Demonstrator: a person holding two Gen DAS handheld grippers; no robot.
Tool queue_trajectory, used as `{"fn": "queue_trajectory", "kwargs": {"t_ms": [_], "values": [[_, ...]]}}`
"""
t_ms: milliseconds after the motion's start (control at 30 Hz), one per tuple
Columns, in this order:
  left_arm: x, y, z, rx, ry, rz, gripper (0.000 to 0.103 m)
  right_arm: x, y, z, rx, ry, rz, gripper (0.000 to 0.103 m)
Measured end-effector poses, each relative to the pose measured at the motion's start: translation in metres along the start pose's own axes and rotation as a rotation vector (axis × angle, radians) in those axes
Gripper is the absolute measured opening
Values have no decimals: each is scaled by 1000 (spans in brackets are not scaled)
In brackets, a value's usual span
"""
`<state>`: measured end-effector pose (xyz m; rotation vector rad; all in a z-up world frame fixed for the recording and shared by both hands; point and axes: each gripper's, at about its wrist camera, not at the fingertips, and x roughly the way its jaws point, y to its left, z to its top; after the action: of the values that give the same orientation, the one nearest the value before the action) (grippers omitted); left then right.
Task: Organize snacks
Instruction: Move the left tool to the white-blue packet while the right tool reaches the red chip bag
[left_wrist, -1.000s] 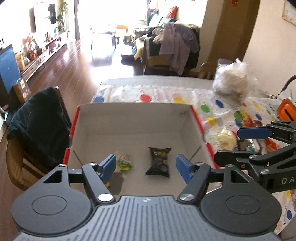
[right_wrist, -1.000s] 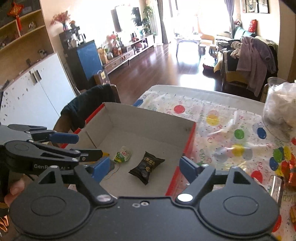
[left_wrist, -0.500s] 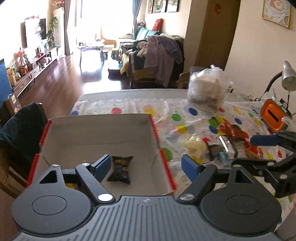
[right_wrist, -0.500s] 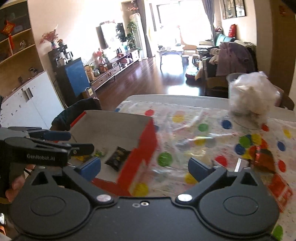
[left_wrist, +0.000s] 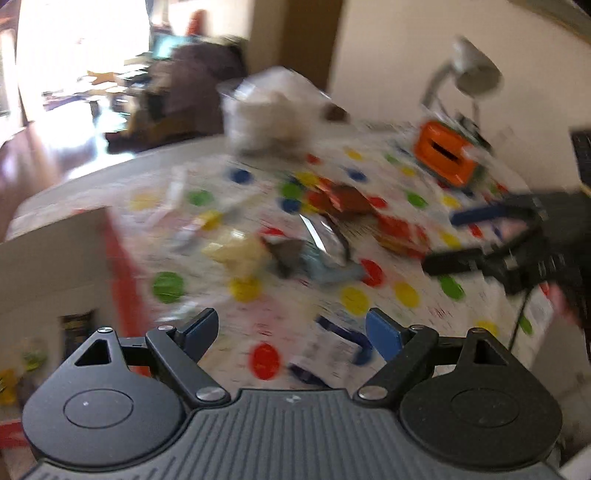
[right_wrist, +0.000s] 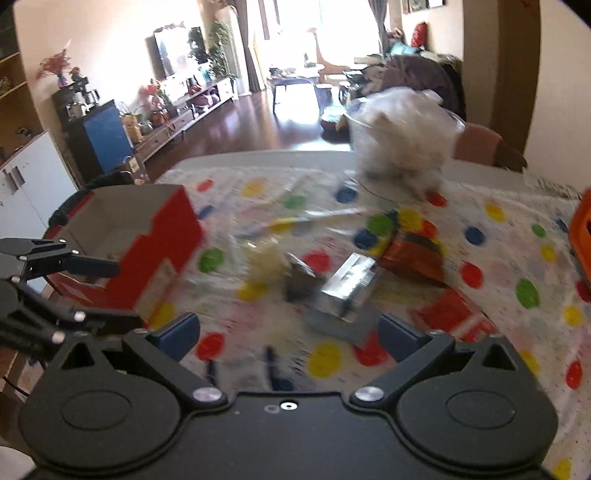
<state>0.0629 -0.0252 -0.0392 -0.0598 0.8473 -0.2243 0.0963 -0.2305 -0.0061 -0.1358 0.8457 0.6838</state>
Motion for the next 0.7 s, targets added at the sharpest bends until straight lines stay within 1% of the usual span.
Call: {"fn": "queue_trajectory", "kwargs": {"t_ms": [133, 233, 367, 433, 533, 633, 700], "values": [[34, -19, -1, 91, 85, -68, 87, 7, -28, -12, 29, 23, -14, 103], [57, -31, -4, 162, 141, -89, 87, 10, -44, -23, 38, 44, -18, 103], [83, -35, -7, 178, 225, -130, 87, 17, -59, -33, 55, 61, -22, 103], [96, -36, -9, 186, 252, -127, 87, 19, -68, -36, 66, 64, -29, 103], [113, -38, -14, 222, 291, -99, 87, 24, -79, -36, 34, 61, -39, 103], [125, -39, -16, 255, 315, -86, 87, 34, -95, -30, 9, 63, -54, 103], [131, -38, -16, 260, 329, -81, 87, 41, -107, -25, -4, 64, -63, 103]]}}
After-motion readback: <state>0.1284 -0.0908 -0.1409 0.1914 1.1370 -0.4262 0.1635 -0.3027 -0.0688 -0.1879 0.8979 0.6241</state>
